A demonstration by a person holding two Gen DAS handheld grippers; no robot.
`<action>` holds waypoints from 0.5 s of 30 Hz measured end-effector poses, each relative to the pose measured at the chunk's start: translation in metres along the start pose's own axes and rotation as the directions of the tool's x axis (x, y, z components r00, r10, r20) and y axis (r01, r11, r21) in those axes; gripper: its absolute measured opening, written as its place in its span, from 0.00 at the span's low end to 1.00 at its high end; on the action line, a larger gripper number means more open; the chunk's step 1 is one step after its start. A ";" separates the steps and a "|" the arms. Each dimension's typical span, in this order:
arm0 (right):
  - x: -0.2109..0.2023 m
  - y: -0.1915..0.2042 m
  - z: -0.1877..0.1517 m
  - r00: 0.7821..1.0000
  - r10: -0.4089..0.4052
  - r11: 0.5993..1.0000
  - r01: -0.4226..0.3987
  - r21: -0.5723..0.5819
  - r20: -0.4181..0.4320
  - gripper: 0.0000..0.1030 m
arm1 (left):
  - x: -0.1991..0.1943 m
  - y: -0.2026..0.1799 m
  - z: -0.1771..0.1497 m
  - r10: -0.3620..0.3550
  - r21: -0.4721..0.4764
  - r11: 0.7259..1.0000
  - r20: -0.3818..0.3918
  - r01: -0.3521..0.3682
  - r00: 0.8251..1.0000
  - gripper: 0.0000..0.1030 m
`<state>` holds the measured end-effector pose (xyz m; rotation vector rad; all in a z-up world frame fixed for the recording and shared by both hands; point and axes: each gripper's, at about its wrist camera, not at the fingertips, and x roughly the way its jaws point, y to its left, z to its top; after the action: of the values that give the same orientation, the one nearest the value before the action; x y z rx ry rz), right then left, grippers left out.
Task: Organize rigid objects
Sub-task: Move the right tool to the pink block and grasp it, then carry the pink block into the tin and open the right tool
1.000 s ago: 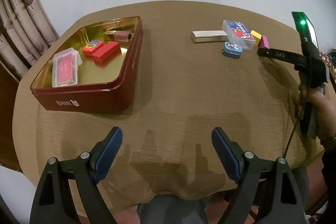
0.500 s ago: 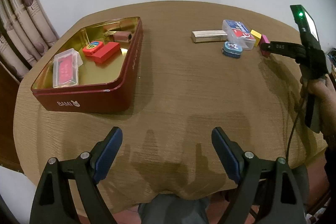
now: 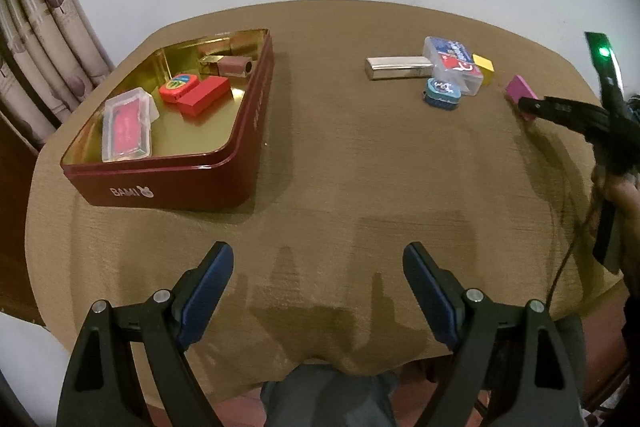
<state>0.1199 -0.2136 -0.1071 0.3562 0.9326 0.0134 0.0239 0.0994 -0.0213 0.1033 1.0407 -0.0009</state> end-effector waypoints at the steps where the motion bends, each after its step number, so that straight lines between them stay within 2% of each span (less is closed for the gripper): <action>1: -0.009 -0.001 -0.001 1.000 0.025 1.000 -0.025 0.010 0.005 0.14 | -0.003 0.000 -0.001 0.001 -0.001 1.000 0.004 -0.001 1.000 0.82; 4: -0.039 0.010 0.000 0.995 0.095 0.995 -0.095 -0.010 0.028 0.14 | -0.010 0.001 -0.008 0.006 -0.010 1.000 0.007 -0.006 1.000 0.82; 7: -0.062 0.043 0.007 0.981 0.187 0.981 -0.184 -0.057 0.046 0.14 | -0.017 0.008 -0.017 0.024 -0.019 1.000 0.007 -0.023 1.000 0.82; 12: -0.071 0.123 0.019 0.938 0.347 0.928 -0.343 -0.144 0.006 0.14 | -0.027 0.033 -0.034 0.066 -0.062 0.996 0.002 -0.065 0.998 0.82; 15: -0.057 0.179 0.022 0.901 0.429 0.886 -0.434 -0.162 -0.067 0.14 | -0.027 0.050 -0.041 0.093 -0.088 0.992 -0.009 -0.093 0.996 0.82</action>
<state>0.1285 -0.0611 0.0044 0.3960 0.8581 0.5094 -0.0225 0.1513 -0.0142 0.0712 1.0388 0.1299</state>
